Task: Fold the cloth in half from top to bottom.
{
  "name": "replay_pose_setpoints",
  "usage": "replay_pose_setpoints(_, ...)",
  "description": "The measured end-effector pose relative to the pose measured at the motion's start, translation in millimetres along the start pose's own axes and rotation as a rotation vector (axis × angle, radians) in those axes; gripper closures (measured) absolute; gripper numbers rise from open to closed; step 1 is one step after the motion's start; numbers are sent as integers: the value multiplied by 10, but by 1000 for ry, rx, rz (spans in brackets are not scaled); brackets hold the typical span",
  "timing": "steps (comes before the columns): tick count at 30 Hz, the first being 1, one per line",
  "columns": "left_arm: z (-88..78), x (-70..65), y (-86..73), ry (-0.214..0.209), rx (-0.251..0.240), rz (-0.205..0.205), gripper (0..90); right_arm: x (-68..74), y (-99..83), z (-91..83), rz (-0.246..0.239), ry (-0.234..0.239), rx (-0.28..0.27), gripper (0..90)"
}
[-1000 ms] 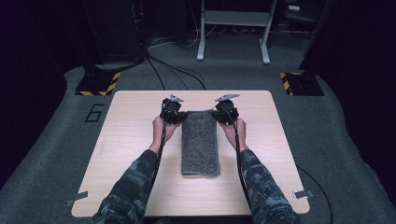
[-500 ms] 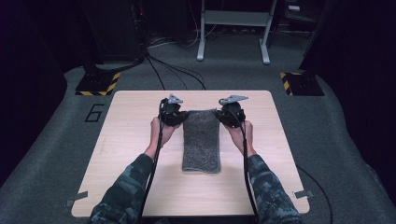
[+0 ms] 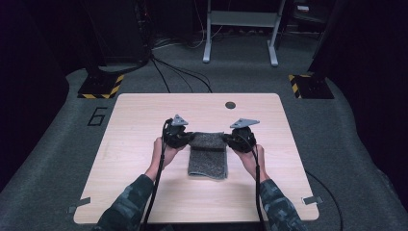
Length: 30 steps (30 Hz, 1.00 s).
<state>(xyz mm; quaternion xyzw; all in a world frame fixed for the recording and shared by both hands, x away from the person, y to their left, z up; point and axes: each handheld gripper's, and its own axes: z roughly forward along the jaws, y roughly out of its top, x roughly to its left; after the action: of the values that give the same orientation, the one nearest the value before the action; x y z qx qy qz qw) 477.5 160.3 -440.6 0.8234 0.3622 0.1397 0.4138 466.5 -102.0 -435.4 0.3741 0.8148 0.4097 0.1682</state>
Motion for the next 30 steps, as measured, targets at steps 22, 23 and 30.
replay_pose_setpoints(22,-348,-62,-533,-68,40,-125,223,140,-480,-411,78,42,4,366)
replay_pose_setpoints(23,-319,-57,-526,-64,37,-137,207,135,-466,-379,82,33,17,343)
replay_pose_setpoints(30,-31,-277,-581,25,132,-67,157,228,-537,46,49,-19,129,194)
